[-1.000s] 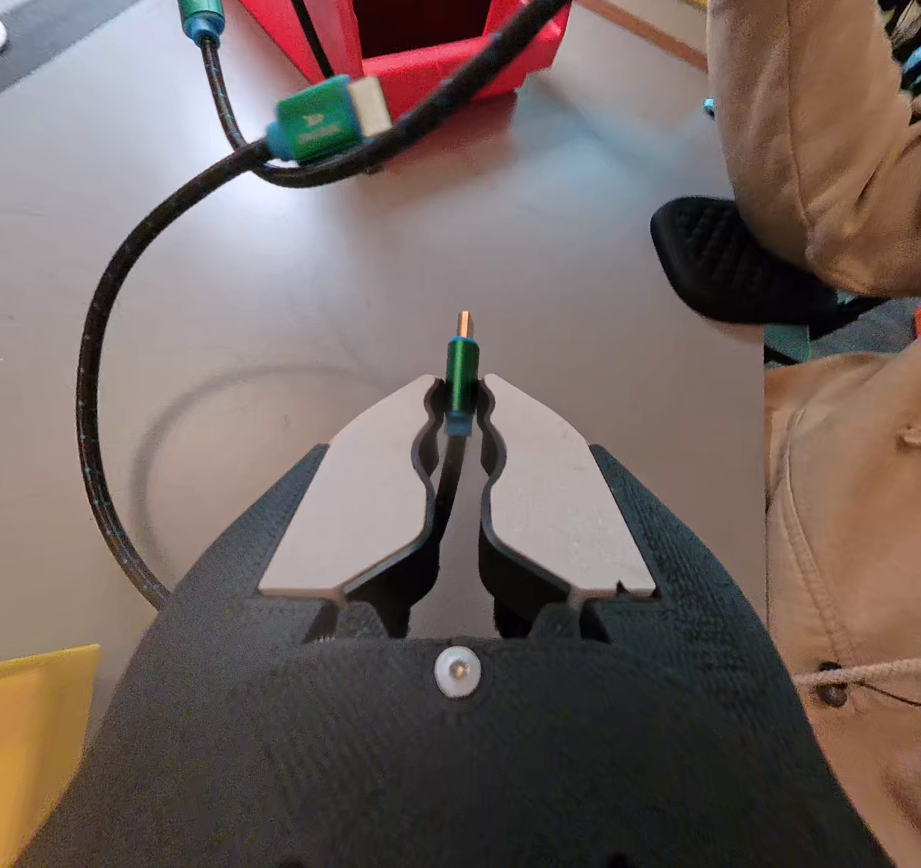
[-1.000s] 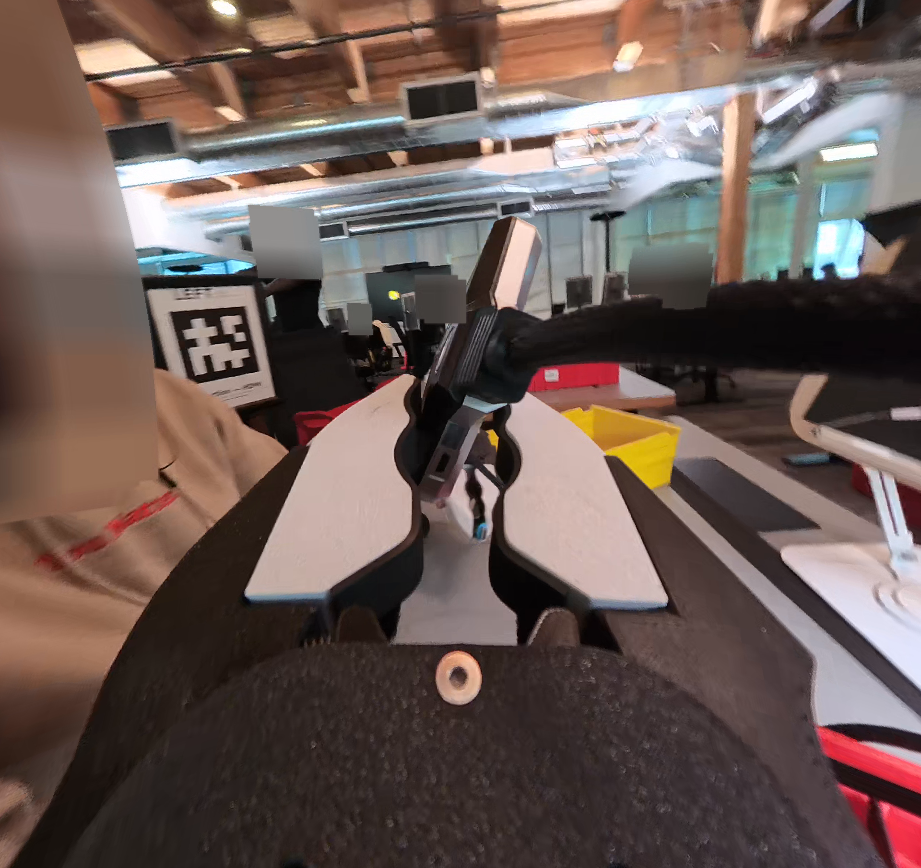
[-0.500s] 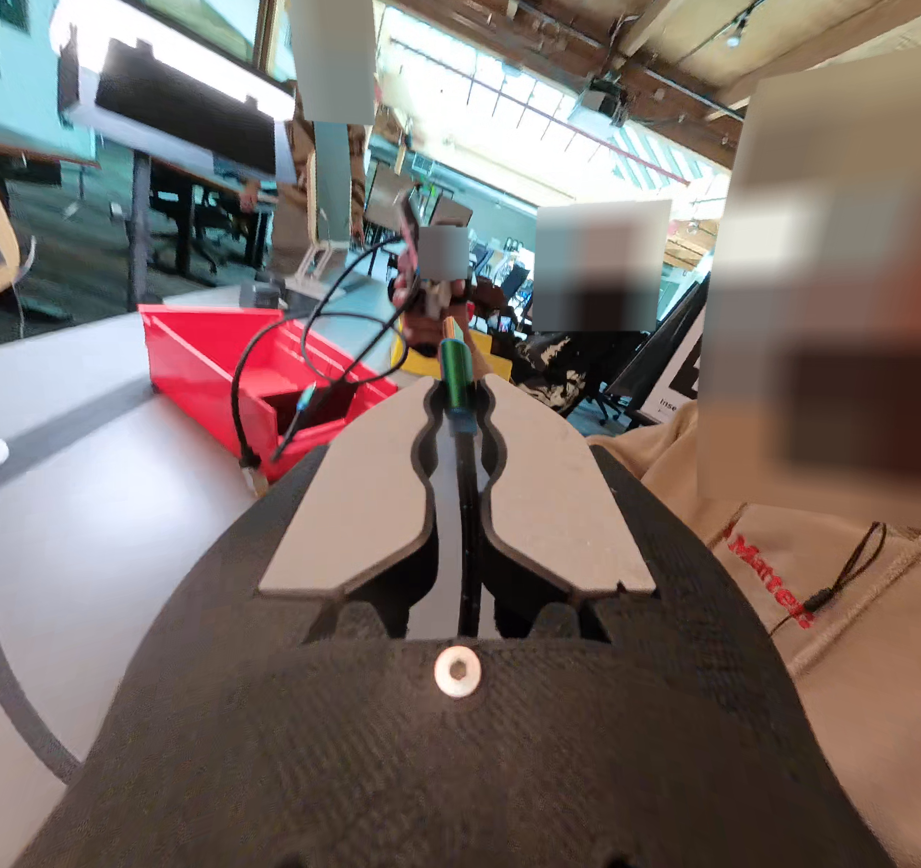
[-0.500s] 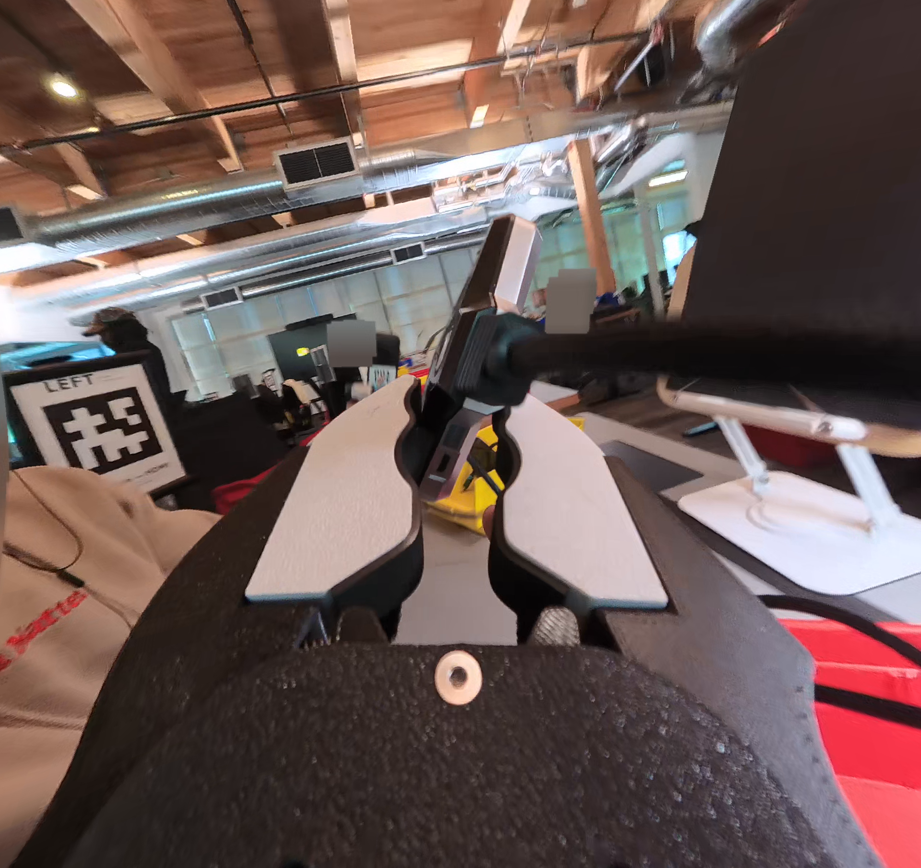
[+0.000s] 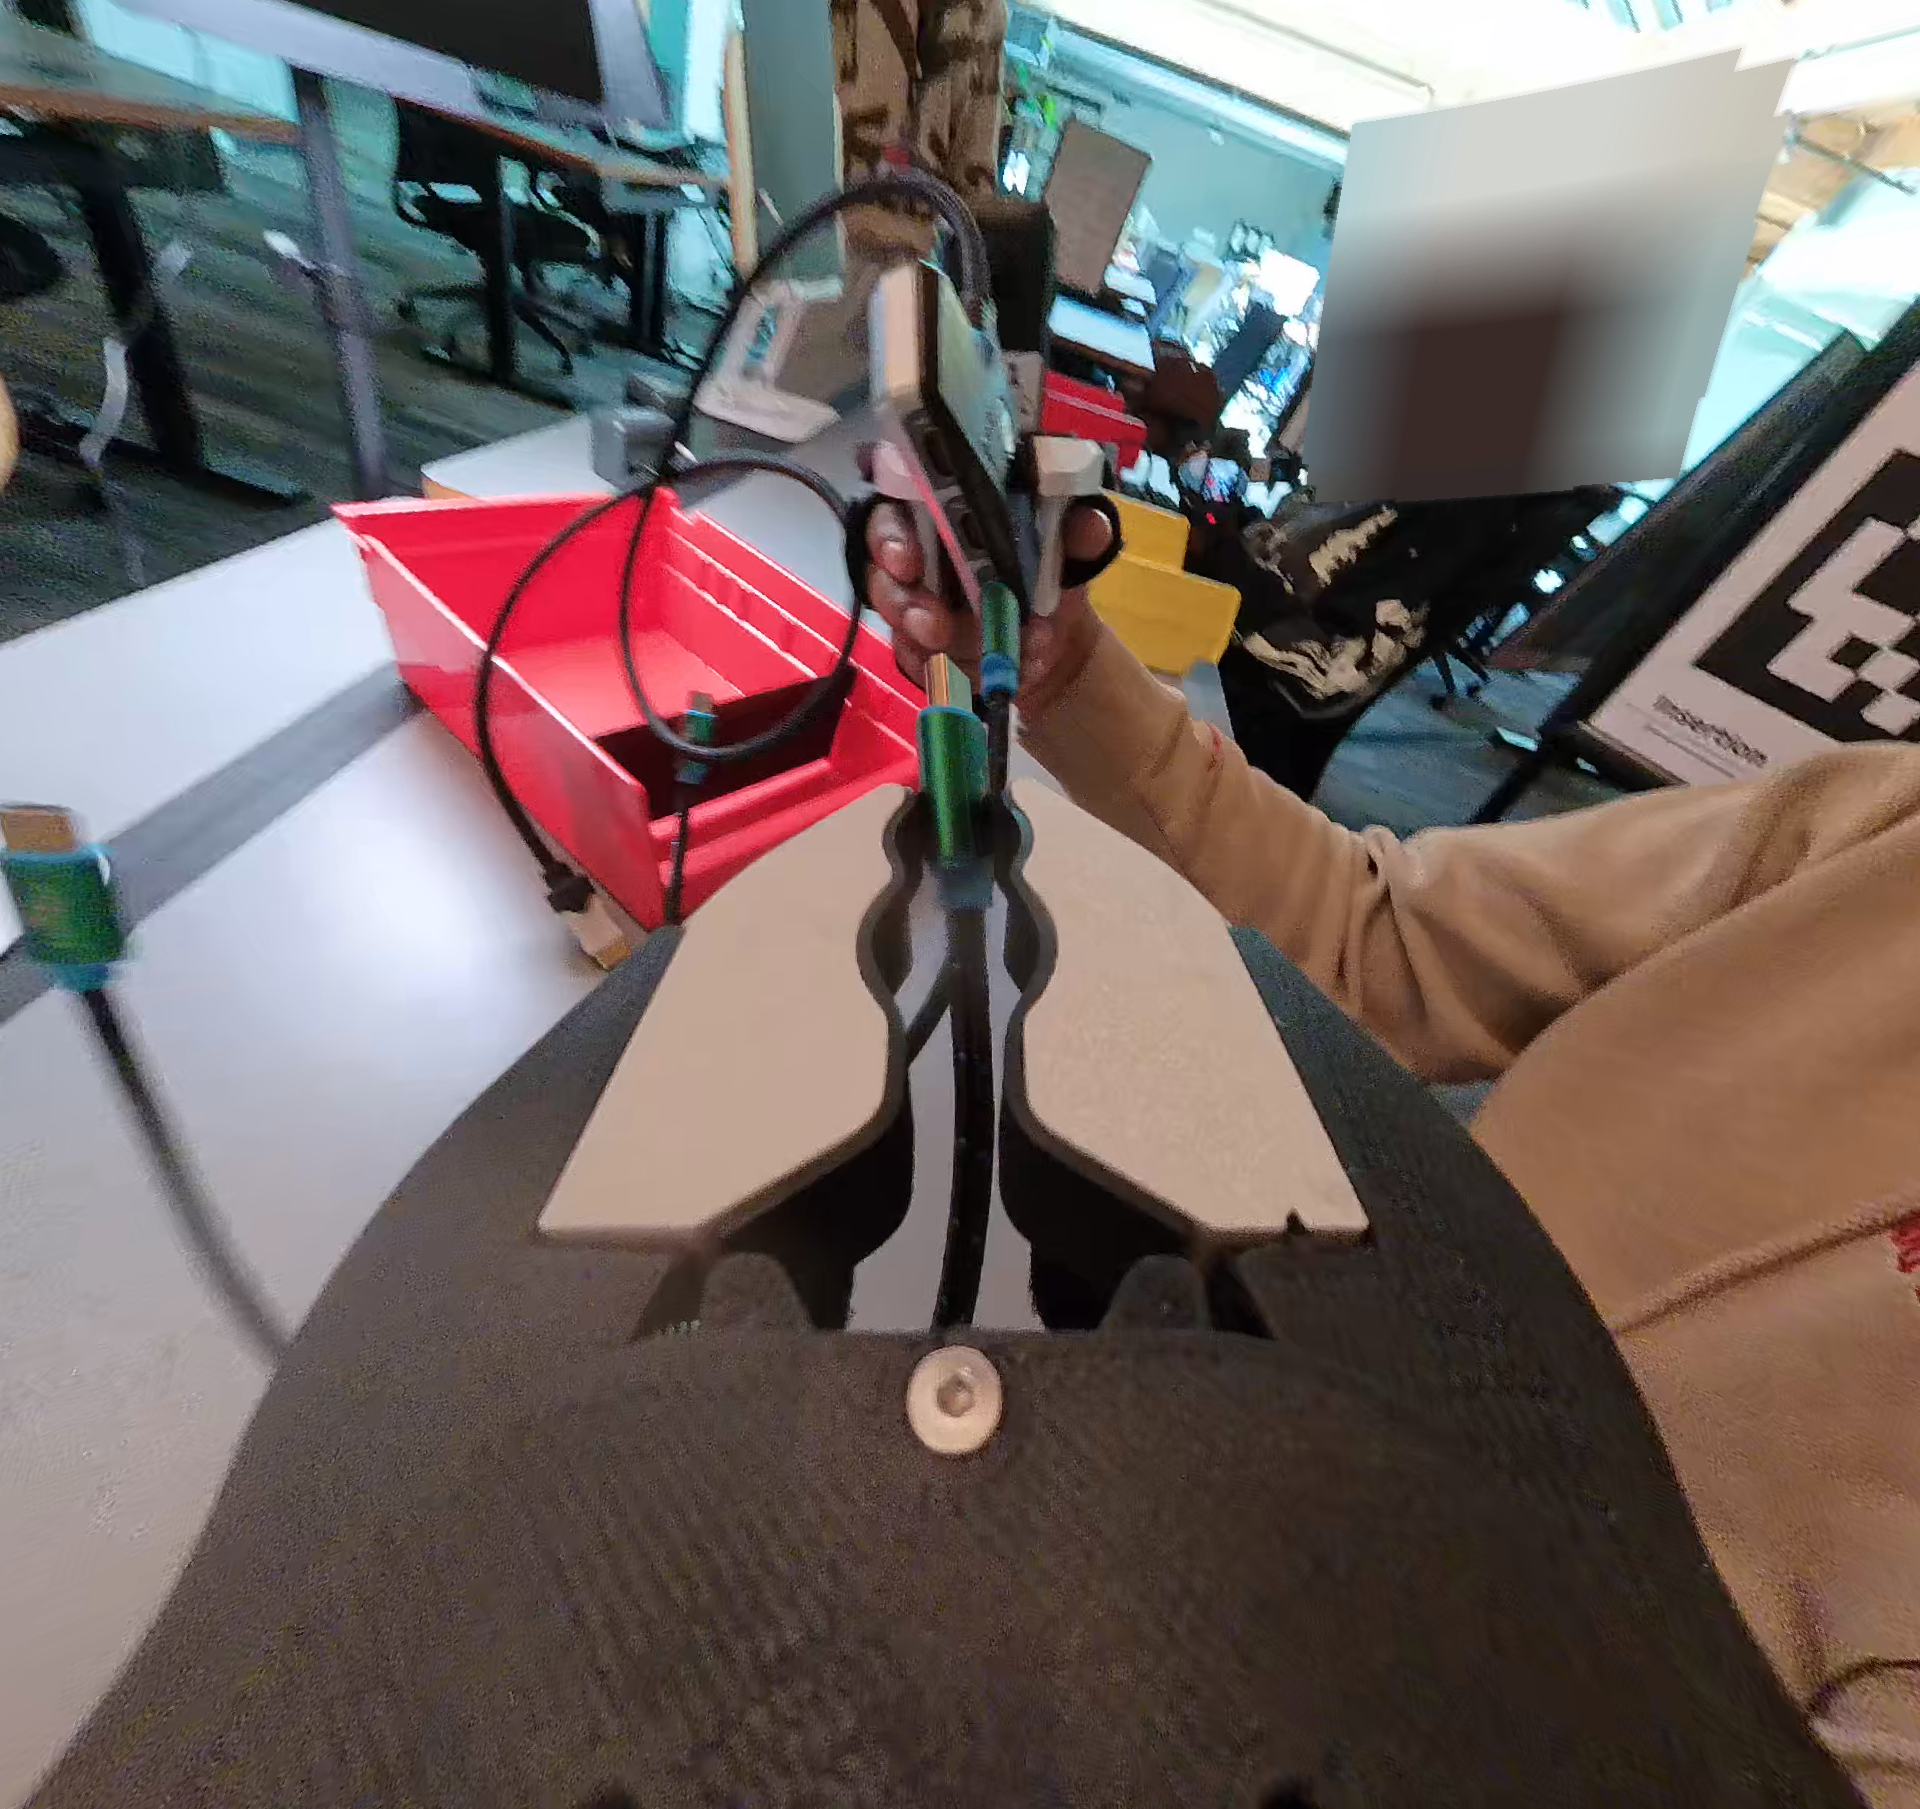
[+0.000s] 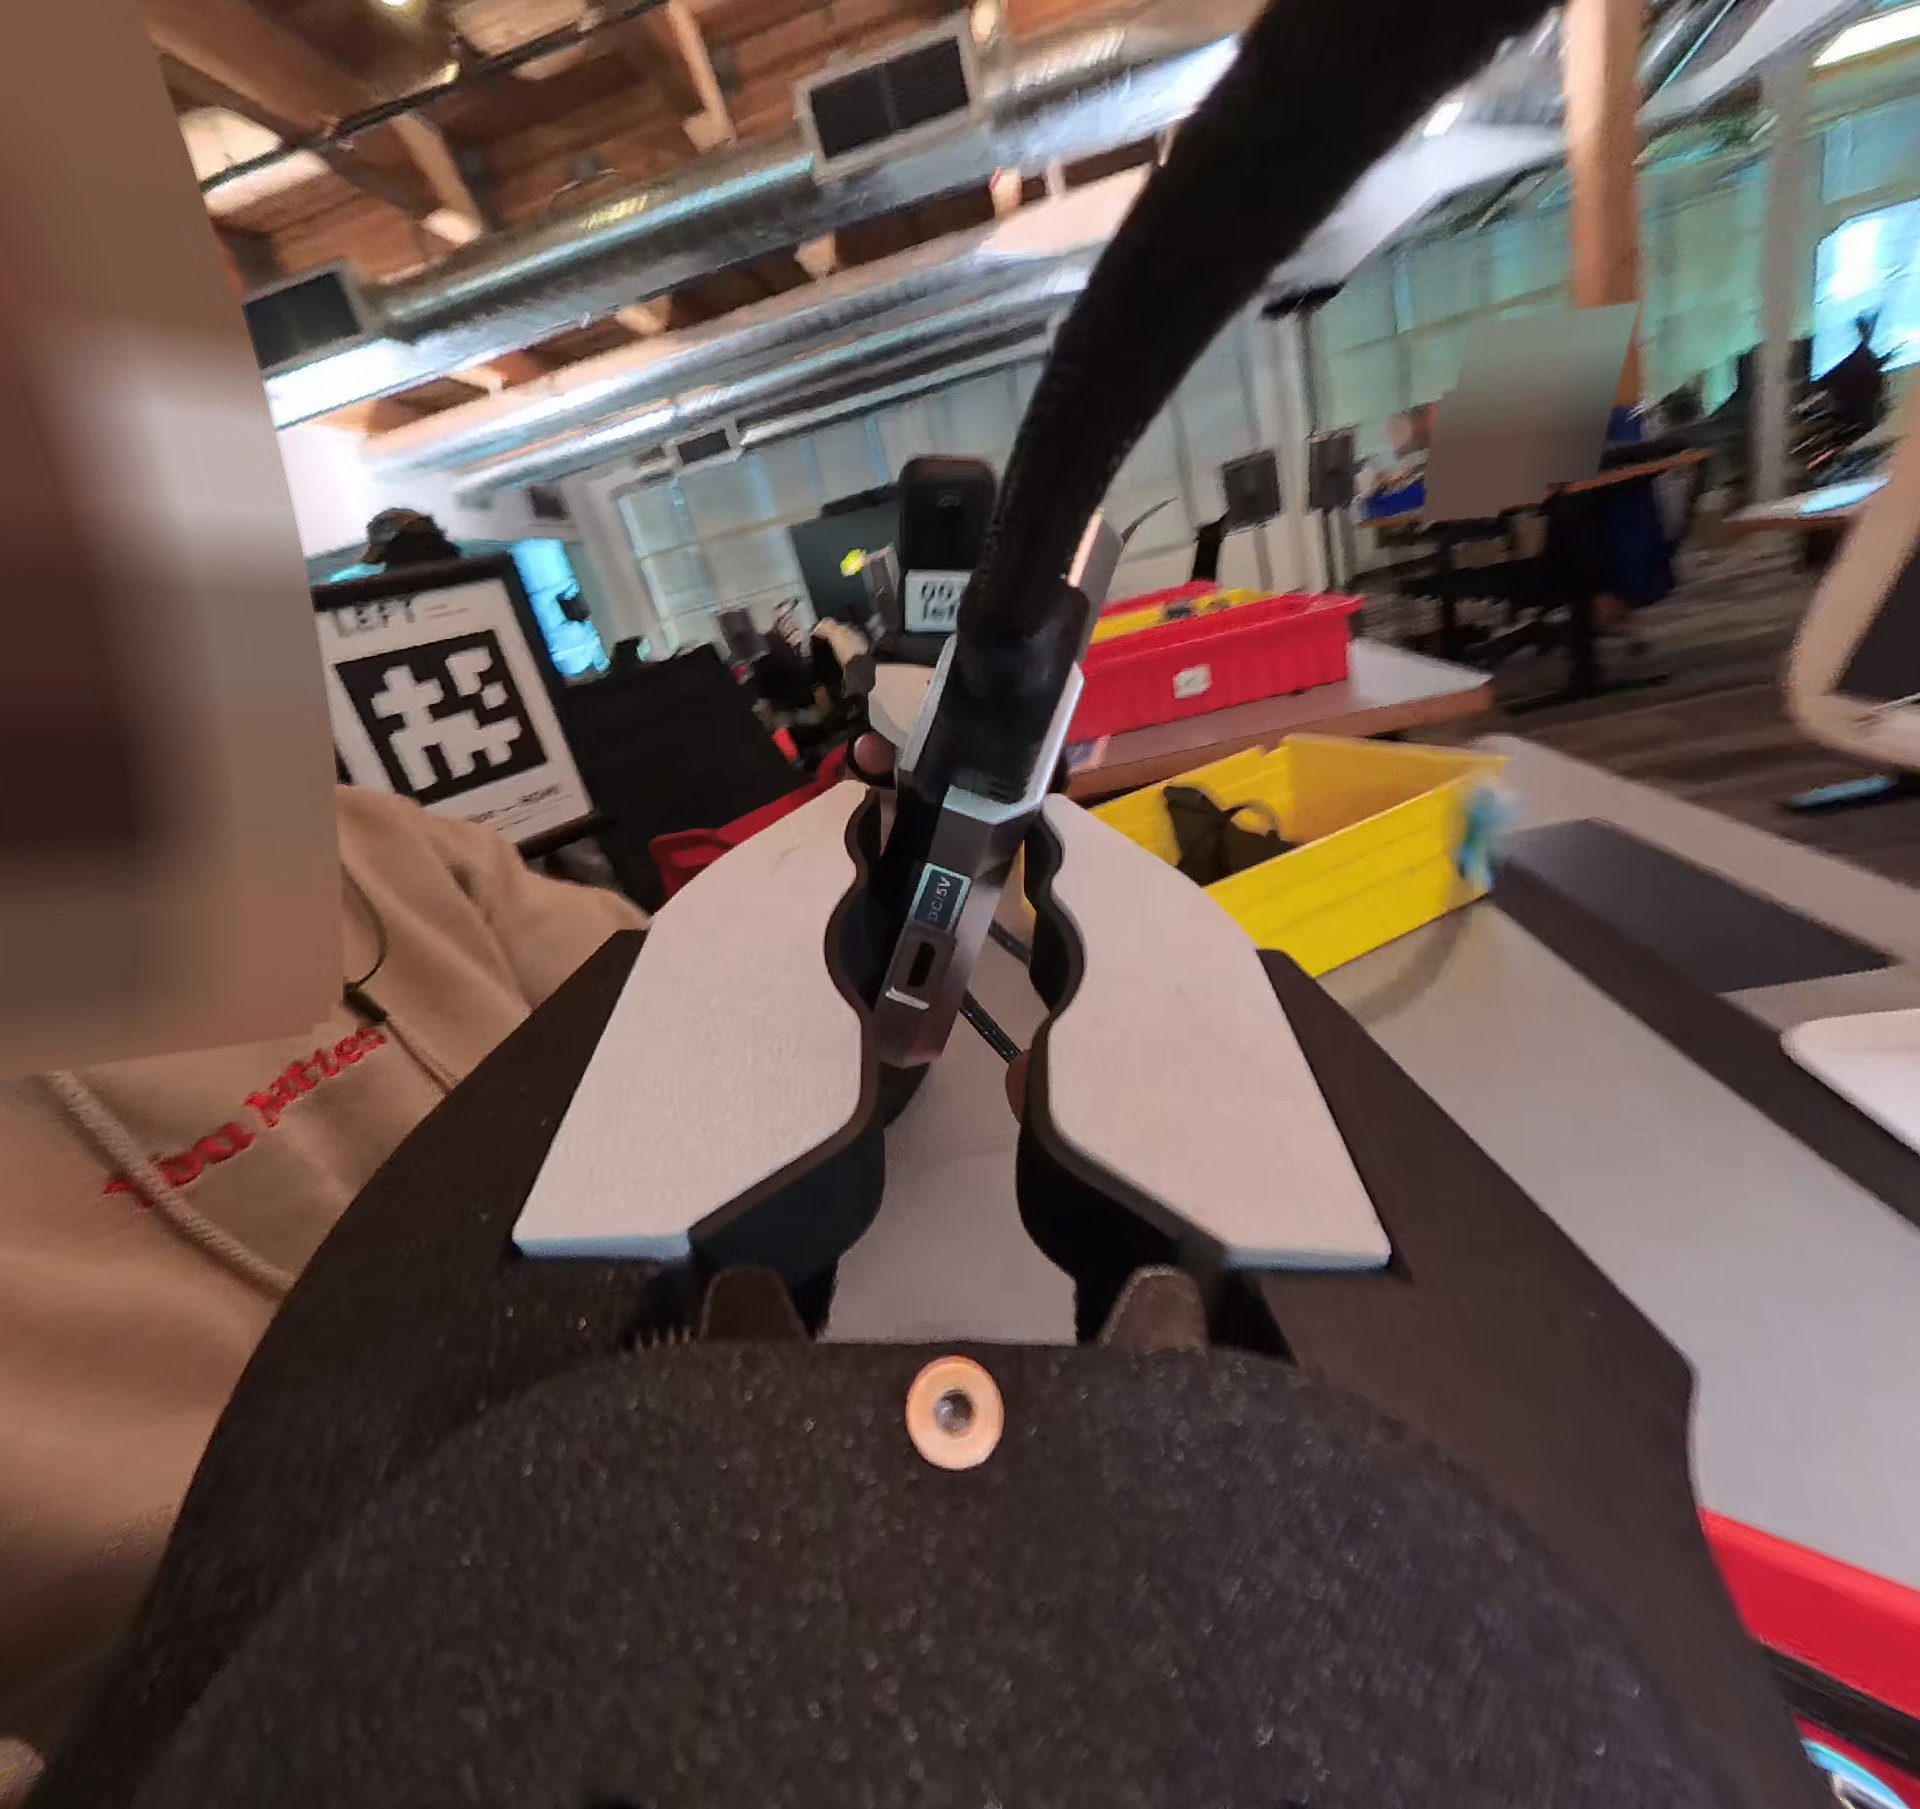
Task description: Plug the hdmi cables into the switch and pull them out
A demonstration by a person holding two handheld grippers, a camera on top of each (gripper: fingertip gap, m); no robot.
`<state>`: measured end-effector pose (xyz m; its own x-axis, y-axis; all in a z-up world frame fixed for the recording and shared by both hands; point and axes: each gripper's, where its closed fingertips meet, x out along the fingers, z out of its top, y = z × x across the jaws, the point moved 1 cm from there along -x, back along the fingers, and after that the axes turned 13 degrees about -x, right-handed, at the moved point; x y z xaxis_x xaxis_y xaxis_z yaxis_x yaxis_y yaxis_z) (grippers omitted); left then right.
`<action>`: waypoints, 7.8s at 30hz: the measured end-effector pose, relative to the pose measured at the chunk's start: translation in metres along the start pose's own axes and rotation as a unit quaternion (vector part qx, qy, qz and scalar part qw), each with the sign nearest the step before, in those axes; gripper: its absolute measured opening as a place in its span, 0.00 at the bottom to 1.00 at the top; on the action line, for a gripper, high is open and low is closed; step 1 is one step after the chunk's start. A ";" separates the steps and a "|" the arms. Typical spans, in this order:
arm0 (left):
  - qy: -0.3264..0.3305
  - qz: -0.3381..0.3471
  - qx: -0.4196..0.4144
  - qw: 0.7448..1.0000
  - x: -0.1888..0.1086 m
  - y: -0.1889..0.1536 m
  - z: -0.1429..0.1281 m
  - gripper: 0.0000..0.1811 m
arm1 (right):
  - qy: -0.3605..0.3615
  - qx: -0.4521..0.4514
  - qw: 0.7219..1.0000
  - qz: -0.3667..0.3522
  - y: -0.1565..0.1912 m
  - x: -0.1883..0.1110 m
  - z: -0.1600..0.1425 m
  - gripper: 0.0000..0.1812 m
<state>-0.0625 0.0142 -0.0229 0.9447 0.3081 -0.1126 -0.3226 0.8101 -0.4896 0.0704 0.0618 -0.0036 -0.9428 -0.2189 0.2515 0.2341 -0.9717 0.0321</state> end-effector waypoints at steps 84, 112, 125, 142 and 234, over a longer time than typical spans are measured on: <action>0.207 0.090 0.119 0.967 -0.011 0.033 -0.064 0.08 | 0.195 0.020 0.981 0.007 0.005 0.087 -0.092 0.13; 0.250 0.022 0.080 0.965 0.010 0.052 -0.100 0.06 | 0.308 0.066 0.948 0.028 0.007 0.070 -0.137 0.12; 0.244 -0.016 0.073 0.967 0.005 0.047 -0.107 0.10 | 0.322 0.029 0.946 0.032 0.011 0.076 -0.137 0.12; 0.127 -0.048 0.112 0.984 0.012 0.032 -0.072 0.12 | 0.323 -0.037 0.945 -0.018 0.011 0.088 -0.118 0.20; -0.020 0.533 0.053 0.844 -0.300 0.144 -0.019 0.25 | 0.177 -0.145 0.875 -0.427 -0.056 -0.023 -0.133 0.20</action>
<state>-0.3911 0.0294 -0.0759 0.1130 0.9050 -0.4102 -0.9936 0.1022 -0.0483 0.0474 0.1094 -0.1396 -0.7712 0.6336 -0.0616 -0.6126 -0.7650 -0.1986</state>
